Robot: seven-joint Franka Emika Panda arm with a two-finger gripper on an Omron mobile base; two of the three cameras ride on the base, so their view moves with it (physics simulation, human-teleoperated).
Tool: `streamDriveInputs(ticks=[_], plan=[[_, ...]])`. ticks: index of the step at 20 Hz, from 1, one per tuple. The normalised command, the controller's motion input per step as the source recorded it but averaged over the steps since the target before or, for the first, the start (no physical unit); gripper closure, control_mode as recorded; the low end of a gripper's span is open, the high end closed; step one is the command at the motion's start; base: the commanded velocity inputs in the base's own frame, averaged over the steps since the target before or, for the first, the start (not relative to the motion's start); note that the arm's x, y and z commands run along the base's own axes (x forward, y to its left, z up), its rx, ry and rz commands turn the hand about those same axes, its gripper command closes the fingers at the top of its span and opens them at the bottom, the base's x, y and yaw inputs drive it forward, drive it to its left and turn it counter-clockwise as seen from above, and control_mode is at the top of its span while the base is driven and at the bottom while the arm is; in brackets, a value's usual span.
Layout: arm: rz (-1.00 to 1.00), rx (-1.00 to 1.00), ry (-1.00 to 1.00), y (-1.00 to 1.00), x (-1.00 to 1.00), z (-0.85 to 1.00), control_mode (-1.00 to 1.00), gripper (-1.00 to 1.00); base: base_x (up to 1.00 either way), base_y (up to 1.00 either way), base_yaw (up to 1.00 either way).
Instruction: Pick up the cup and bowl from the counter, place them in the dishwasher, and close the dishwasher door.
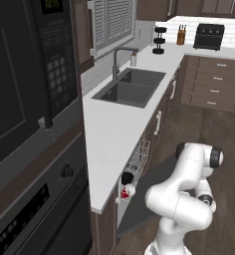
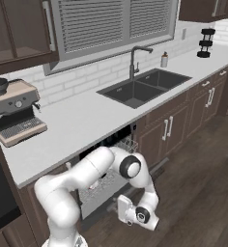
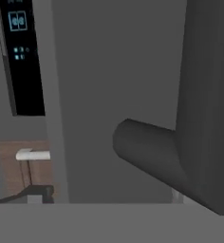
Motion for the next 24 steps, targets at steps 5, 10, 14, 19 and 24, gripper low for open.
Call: streamDriveInputs(ticks=[5,10,14,19,24], plan=[[0.02,0.16,-0.07,0.73,0.58,0.11,-1.00,-1.00,0.00,0.00,0.00],[0.14,0.30,-0.13,0.81,0.70,0.04,-1.00,-1.00,0.00,0.00,0.00],[0.20,0.31,-0.15,1.00,1.00,0.00,-1.00,-1.00,0.00,0.00,0.00],[0.14,0.27,-0.19,1.00,1.00,0.00,-1.00,-1.00,0.00,0.00,0.00],[0.04,0.19,-0.17,1.00,1.00,-0.20,-1.00,-1.00,0.00,0.00,0.00]])
